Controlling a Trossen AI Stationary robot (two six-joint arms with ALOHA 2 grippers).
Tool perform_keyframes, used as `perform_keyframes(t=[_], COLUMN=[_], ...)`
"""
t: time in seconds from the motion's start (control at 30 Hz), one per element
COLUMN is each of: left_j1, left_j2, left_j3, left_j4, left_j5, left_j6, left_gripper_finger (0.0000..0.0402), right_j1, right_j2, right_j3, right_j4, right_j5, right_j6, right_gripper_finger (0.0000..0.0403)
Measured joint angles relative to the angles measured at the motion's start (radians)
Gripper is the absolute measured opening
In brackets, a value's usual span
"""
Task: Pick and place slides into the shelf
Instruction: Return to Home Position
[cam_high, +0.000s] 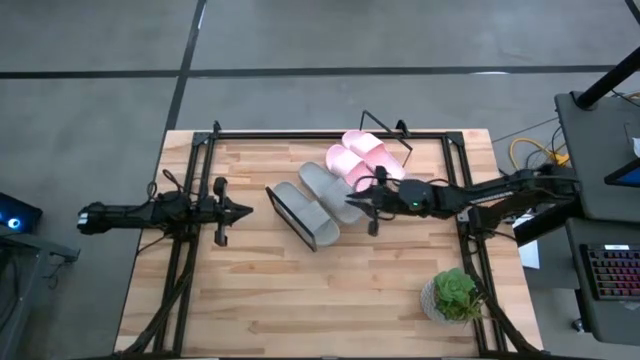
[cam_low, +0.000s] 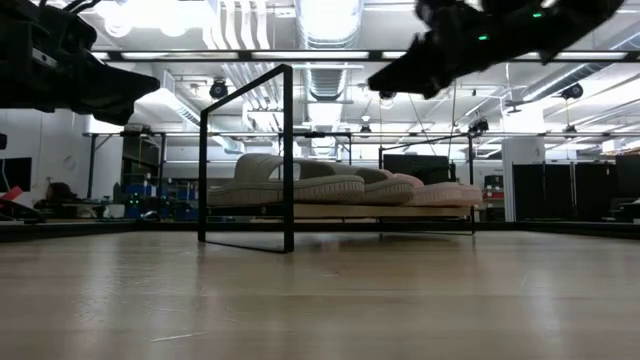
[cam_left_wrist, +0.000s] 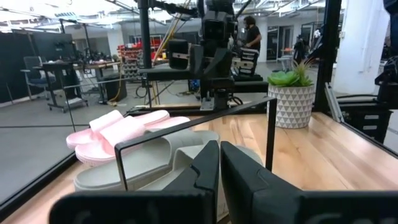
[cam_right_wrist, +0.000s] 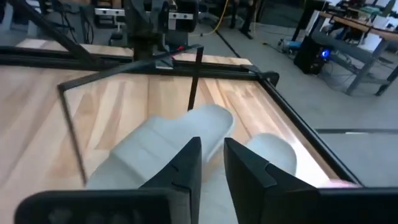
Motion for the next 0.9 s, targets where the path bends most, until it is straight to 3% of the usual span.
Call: perform_keyframes(t=[0.2, 0.37, 0.5, 0.63, 0.9], left_j1=[0.001, 0.002, 0.002, 0.001, 0.001], left_j2=[0.010, 0.009, 0.011, 0.013, 0.013], left_j3=[-0.001, -0.001, -0.002, -0.002, -0.002], left_j4=[0.004, 0.006, 0.006, 0.007, 0.008], left_j5=[-0.037, -0.047, -0.054, -0.062, -0.071], left_j6=[0.009, 0.009, 0.009, 0.009, 0.009], left_gripper_finger=[0.0000, 0.0000, 0.0000, 0.0000, 0.0000], right_j1=[0.073, 0.119, 0.069, 0.011, 0.010], right_j2=[-0.182, -0.325, -0.453, -0.579, -0.857], right_j3=[-0.156, -0.274, -0.374, -0.443, -0.522], right_j4=[0.048, 0.066, 0.089, 0.076, -0.057], right_j5=[0.008, 0.030, 0.053, 0.003, 0.000], right_j6=[0.002, -0.104, -0.123, -0.121, -0.060], right_gripper_finger=[0.0040, 0.0014, 0.0009, 0.0009, 0.0009])
